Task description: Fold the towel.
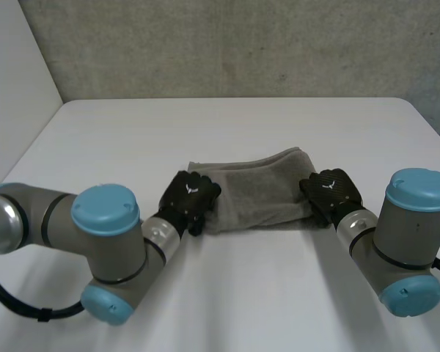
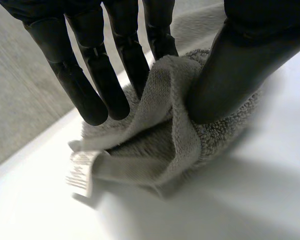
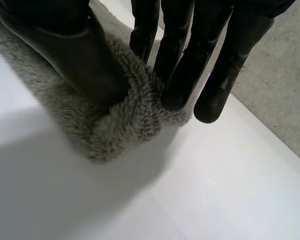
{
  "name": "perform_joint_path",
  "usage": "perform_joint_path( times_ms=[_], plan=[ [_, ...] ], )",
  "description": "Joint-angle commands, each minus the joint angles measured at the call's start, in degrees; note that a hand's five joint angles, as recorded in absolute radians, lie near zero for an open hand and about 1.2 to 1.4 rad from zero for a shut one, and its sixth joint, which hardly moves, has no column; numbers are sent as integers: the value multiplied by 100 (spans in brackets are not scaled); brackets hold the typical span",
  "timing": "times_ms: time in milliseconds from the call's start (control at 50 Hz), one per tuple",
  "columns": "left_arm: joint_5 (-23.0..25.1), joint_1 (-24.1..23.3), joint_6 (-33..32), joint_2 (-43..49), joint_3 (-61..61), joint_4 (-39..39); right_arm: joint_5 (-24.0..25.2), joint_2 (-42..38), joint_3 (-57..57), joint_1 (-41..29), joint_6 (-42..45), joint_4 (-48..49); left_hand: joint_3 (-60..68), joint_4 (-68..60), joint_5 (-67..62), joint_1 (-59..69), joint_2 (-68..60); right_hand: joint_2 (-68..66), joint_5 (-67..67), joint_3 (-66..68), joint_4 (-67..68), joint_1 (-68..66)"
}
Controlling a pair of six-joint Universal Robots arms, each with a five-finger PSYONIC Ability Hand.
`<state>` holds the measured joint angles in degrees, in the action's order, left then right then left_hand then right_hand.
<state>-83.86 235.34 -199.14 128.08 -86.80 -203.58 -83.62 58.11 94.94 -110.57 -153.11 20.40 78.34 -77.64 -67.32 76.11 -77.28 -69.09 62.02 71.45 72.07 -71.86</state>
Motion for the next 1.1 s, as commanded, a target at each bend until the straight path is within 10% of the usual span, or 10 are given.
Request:
perform_joint_path(
  times_ms=[20,240,520,760,880,1100],
  plan=[
    [-139,-6,-90,331,1126,-76,-66,-46,-63,61,1,104,166,-236,-268,389,-272,-1091,798,855,793,-814],
    [-772,-111,-601,763,3941,-76,-435,25,-54,88,1,201,166,-236,-268,389,-272,-1091,798,855,793,-814],
    [-658,-6,-468,262,395,-787,-374,7,-37,9,10,201,166,-236,-268,389,-272,-1091,798,855,793,-814],
    [-685,20,-512,121,-21,-1377,-357,-10,-37,0,27,192,-891,821,789,-669,785,-1091,798,855,793,-814],
    [-729,20,-495,42,154,-1359,-357,16,-37,0,10,149,-3127,3057,3026,-2905,3021,2980,-3272,-3215,-3278,3257],
    [-746,29,-442,-335,-539,-1307,213,288,-71,71,-244,-105,-3549,3478,3447,-3326,3442,3412,-3704,-3647,-3710,3688]
  ],
)
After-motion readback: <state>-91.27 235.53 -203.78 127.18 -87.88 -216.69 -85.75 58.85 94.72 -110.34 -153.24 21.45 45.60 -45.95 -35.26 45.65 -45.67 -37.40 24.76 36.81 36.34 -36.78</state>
